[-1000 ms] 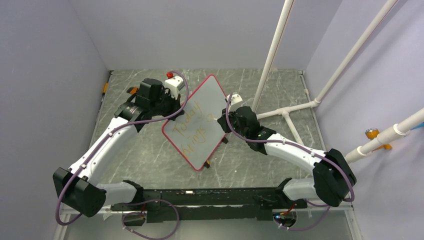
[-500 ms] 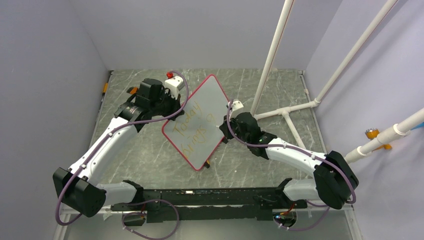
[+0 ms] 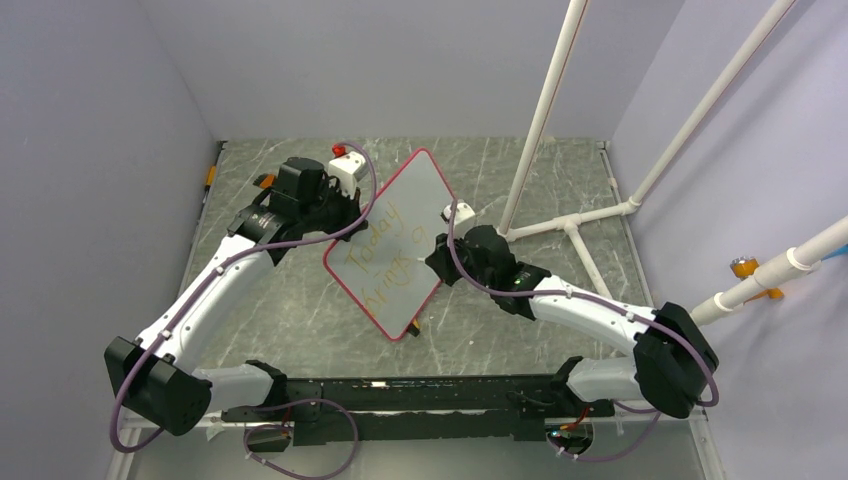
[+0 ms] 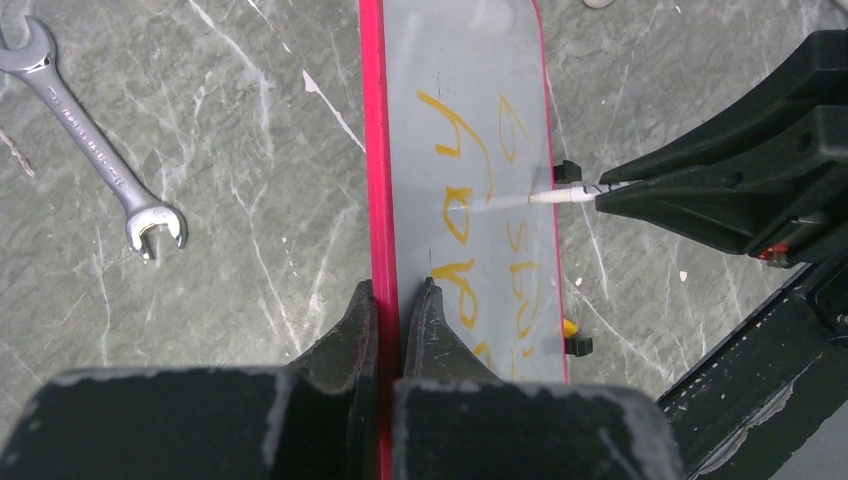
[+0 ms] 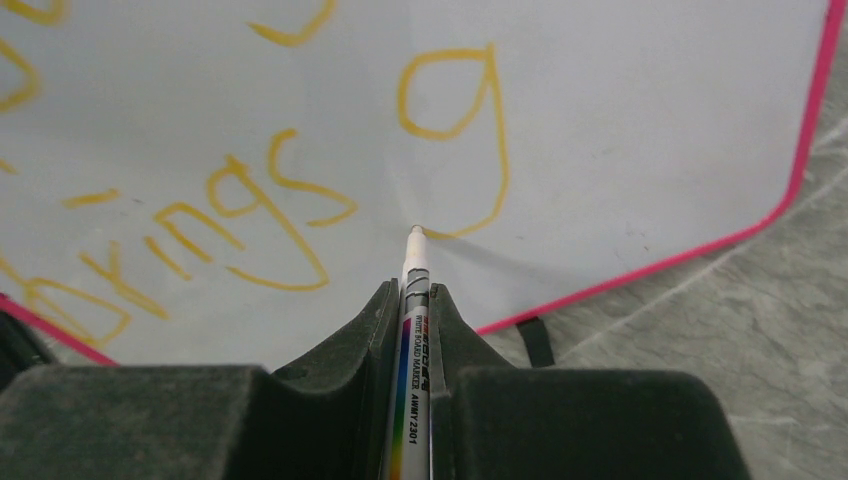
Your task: Write a sentence on the whiteboard
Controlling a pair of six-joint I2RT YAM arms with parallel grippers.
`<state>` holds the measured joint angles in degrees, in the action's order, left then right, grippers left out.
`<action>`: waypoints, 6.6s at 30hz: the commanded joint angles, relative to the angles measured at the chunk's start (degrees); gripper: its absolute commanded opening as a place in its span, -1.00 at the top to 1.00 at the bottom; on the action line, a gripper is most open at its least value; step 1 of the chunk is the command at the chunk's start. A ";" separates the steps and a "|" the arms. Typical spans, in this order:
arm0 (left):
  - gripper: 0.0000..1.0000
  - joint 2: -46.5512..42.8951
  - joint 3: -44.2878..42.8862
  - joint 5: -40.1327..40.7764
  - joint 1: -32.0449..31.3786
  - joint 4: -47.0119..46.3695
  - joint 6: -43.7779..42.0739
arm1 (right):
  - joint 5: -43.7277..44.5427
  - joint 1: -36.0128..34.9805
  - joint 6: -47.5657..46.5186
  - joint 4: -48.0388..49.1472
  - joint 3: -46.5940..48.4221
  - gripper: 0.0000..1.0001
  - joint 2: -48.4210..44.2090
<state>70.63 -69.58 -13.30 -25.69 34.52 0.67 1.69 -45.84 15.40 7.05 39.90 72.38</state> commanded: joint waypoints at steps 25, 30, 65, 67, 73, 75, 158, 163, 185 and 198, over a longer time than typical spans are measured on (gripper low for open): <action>1.00 -0.67 2.16 10.85 0.42 8.55 -10.92 | 7.47 2.21 -2.61 0.72 6.22 1.00 -4.24; 1.00 -0.14 1.91 11.28 1.94 8.22 -10.21 | 5.89 3.26 -2.21 1.47 7.00 1.00 -1.03; 1.00 0.91 1.44 9.71 3.61 7.95 -9.76 | -1.42 4.54 -2.51 4.12 7.46 1.00 5.23; 1.00 0.91 1.45 9.71 3.68 7.93 -9.74 | -1.43 4.54 -2.40 4.08 6.71 1.00 5.03; 1.00 0.91 1.45 9.77 3.63 7.84 -9.80 | -1.41 4.54 -1.92 3.35 5.02 1.00 4.42; 1.00 0.91 1.46 9.73 3.63 7.90 -9.75 | -1.42 4.51 -1.79 3.26 4.49 1.00 4.22; 1.00 0.96 1.46 9.16 3.67 7.77 -9.78 | 5.69 7.84 -1.51 3.41 11.72 1.00 5.67; 1.00 0.86 1.53 8.93 3.63 7.78 -9.78 | 4.75 8.27 -1.40 3.48 12.21 1.00 6.52; 1.00 1.11 1.55 9.18 3.64 7.81 -9.80 | 2.77 9.65 -1.12 4.39 13.04 1.00 8.06; 1.00 1.09 1.56 9.24 3.64 7.76 -9.73 | 1.99 9.73 -0.98 4.40 13.79 1.00 9.07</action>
<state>70.32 -69.30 -15.16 -22.44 37.58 0.03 4.45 -36.38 13.76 8.62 51.05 81.08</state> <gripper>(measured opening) 0.044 0.138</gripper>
